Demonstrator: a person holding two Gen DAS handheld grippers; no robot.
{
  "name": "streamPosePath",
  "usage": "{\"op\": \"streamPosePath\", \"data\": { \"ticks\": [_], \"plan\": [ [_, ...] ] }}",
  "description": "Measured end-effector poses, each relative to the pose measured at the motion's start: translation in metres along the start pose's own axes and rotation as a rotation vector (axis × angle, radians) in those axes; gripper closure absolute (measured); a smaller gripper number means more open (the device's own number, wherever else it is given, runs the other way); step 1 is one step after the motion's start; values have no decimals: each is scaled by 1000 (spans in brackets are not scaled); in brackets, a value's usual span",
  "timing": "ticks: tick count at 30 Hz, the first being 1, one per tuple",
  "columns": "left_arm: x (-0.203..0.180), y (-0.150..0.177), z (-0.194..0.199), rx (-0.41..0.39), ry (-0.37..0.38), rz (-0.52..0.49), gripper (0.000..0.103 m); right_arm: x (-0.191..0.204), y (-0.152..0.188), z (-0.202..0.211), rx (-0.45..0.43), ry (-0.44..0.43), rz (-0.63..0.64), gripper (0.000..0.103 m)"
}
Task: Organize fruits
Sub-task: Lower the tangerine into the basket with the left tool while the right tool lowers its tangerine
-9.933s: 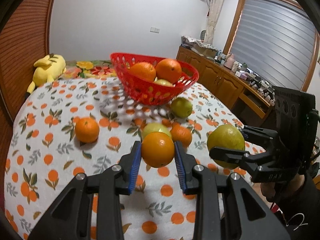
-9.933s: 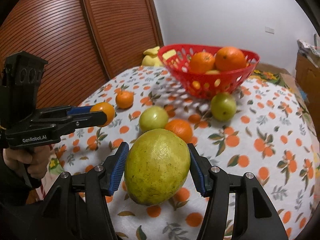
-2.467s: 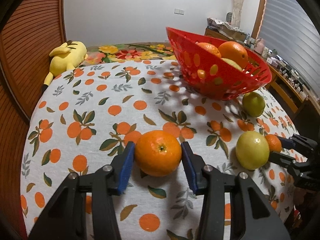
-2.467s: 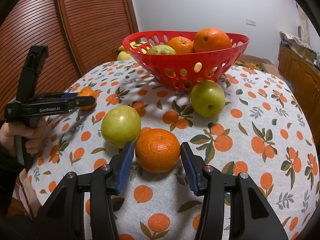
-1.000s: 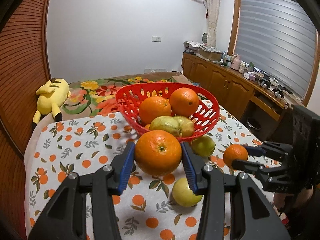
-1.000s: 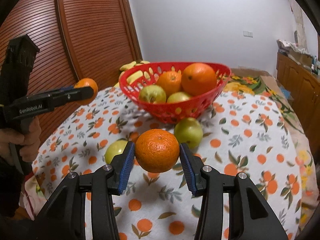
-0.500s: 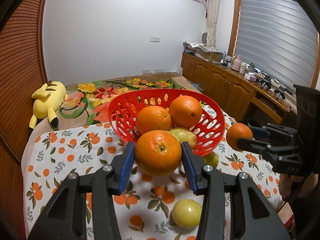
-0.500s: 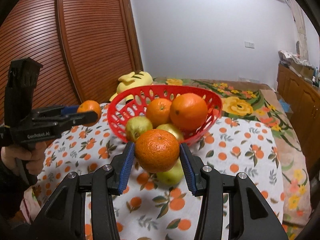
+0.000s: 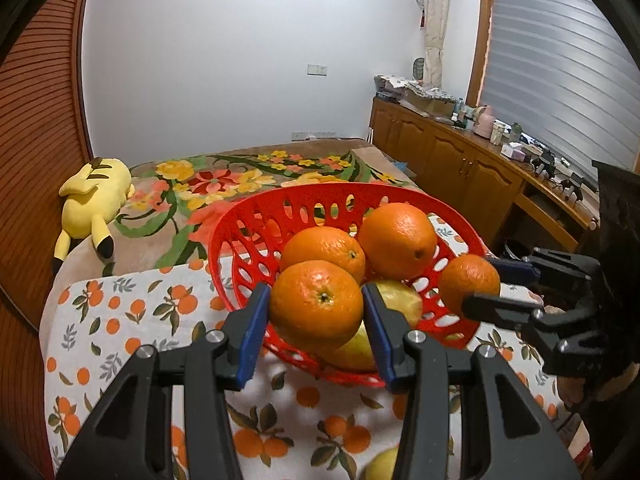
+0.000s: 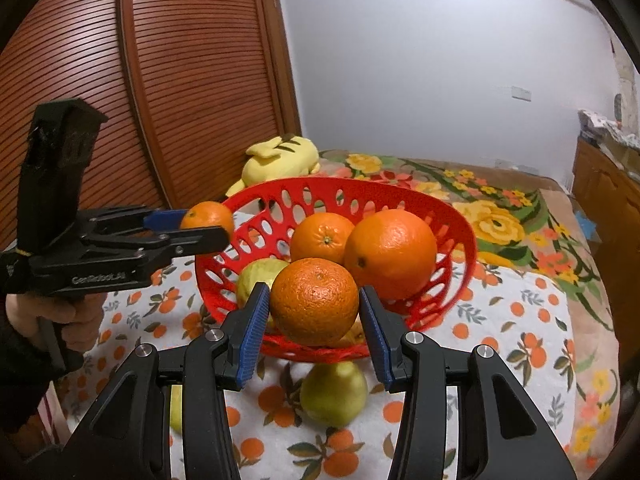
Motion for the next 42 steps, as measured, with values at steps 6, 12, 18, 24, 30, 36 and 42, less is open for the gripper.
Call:
{"op": "streamPosePath", "data": {
  "ticks": [6, 12, 18, 24, 30, 36, 42],
  "plan": [
    [6, -10, -13, 4, -10, -1, 58, -2, 2, -10, 17, -10, 5, 57],
    [11, -15, -24, 13, -18, -2, 58, -1, 2, -17, 28, -16, 5, 56],
    [14, -20, -34, 16, -30, -5, 58, -1, 4, -21, 33, -20, 4, 56],
    [22, -26, -44, 22, -46, -3, 58, -5, 0, -17, 9, -11, -12, 55],
    [25, -32, -53, 31, -55, -9, 58, -11, 2, -8, -3, 2, -23, 54],
    [27, -36, -56, 33, -62, -7, 58, -17, 7, -1, -3, 17, -30, 54],
    [31, -38, -55, 36, -64, -3, 56, -18, 12, 5, -7, 21, -40, 53]
  ]
}}
Point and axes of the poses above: each gripper's, at about its wrist camera, not at the fingertips, and z roughly against the way its jaws point, x to its left, y to its underside, the point moved 10 cm from there along -z, roughly the way its jaws point, and after that the axes turned 4 degrees about z, right-handed, at the moved point
